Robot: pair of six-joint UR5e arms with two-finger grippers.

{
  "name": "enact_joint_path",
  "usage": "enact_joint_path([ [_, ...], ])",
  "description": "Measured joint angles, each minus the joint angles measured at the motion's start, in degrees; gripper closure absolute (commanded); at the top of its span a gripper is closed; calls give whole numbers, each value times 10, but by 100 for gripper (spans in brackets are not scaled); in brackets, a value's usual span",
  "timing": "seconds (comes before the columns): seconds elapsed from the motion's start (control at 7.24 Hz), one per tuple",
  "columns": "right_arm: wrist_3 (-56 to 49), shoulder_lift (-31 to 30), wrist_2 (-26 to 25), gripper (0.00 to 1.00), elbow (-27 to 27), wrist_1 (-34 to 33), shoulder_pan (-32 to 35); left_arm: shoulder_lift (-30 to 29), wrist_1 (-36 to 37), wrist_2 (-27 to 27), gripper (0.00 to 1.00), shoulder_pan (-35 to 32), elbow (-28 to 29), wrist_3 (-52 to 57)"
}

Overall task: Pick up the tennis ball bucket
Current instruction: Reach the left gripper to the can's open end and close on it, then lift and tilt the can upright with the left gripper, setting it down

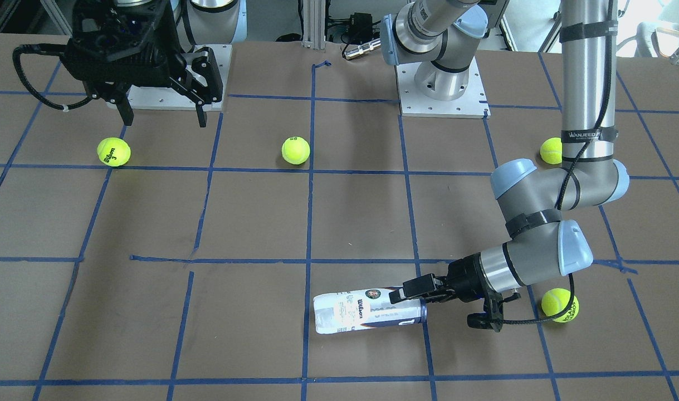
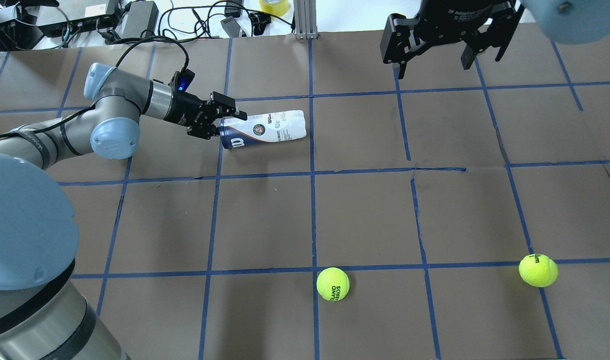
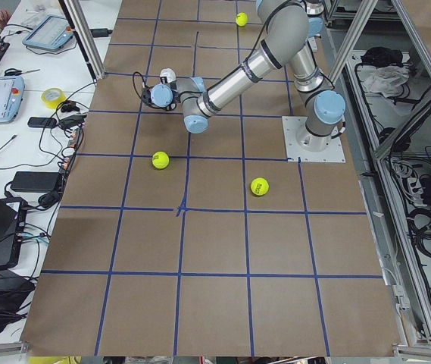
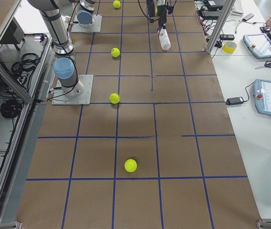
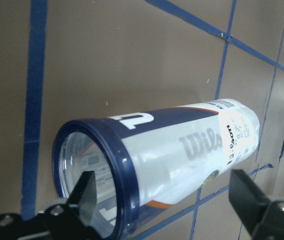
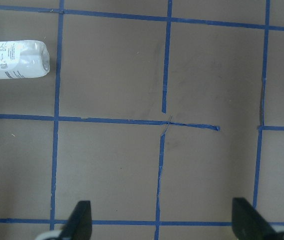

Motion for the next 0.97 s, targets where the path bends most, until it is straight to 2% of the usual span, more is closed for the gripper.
enact_joint_path([
  [0.41, 0, -5, 0, 0, 0, 1, 0, 8, 3, 9, 100, -2, 8, -49],
  [0.55, -1, -6, 0, 0, 0, 1, 0, 17, 5, 32, 100, -6, 18, -60],
  [0.97, 0, -7, -1, 0, 0, 2, 0, 52, -19, 177, 100, -77, 113, -165],
])
